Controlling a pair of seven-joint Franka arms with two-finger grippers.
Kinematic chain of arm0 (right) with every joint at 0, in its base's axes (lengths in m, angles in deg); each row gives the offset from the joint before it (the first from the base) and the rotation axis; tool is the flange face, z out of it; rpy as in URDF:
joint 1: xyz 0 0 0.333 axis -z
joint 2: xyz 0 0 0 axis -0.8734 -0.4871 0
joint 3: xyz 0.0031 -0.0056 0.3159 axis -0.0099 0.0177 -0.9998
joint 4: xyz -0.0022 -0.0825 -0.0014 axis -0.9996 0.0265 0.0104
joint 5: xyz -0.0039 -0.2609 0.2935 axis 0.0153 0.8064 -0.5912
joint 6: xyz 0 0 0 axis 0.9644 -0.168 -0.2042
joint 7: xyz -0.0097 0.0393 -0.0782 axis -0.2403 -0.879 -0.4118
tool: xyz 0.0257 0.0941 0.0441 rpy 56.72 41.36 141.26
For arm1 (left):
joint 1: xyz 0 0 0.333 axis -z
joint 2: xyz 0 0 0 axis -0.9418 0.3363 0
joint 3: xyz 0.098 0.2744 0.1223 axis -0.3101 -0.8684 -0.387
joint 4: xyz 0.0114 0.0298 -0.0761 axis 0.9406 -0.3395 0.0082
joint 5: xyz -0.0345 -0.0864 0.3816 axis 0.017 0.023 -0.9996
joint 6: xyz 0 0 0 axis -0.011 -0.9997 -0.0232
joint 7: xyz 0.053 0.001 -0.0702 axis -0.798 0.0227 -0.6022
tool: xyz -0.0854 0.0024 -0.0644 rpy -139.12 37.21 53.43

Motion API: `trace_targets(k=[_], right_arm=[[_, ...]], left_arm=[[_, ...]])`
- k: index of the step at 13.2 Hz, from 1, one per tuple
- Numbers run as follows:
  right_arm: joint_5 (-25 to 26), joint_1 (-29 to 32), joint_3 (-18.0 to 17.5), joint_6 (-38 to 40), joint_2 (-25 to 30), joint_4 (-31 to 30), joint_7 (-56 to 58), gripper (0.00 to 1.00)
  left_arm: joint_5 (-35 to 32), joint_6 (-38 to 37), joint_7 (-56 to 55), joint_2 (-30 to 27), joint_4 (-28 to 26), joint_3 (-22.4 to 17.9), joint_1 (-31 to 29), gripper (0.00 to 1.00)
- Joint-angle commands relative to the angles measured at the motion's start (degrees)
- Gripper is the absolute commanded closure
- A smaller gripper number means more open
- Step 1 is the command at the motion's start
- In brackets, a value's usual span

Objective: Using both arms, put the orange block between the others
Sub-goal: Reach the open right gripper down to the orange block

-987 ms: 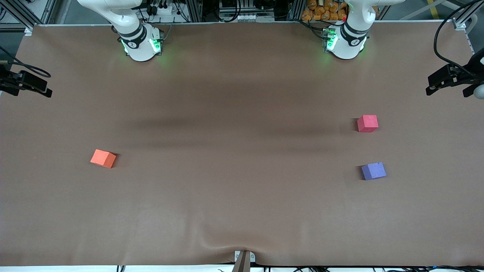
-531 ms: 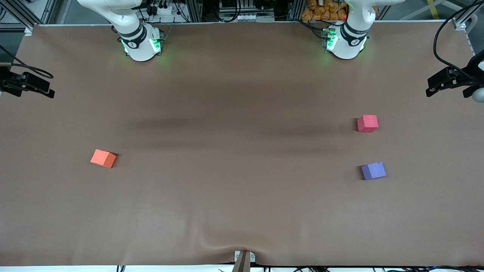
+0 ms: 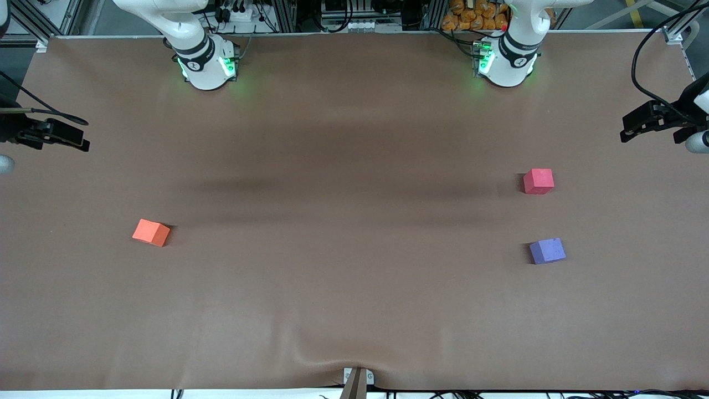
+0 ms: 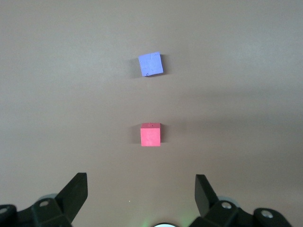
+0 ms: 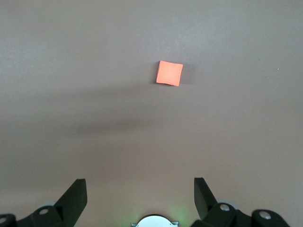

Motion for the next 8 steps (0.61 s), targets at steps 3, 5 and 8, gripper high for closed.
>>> trace_targets(k=[3, 5, 8], right_arm=[[0.65, 0.59, -0.87, -1.66, -0.05, -0.99, -0.01, 0.0], [0.65, 0.86, -0.87, -2.28, -0.93, -0.99, -0.01, 0.0], [0.65, 1.29, -0.87, -2.72, -2.33, -1.51, -0.01, 0.0]], left_arm=[[-0.71, -0.46, -0.66, -0.42, -0.38, 0.25, -0.32, 0.0], [-0.62, -0.46, -0.66, -0.68, -0.9, 0.25, -0.4, 0.0], [-0.62, -0.11, -0.58, -0.68, -0.91, 0.17, -0.4, 0.0]])
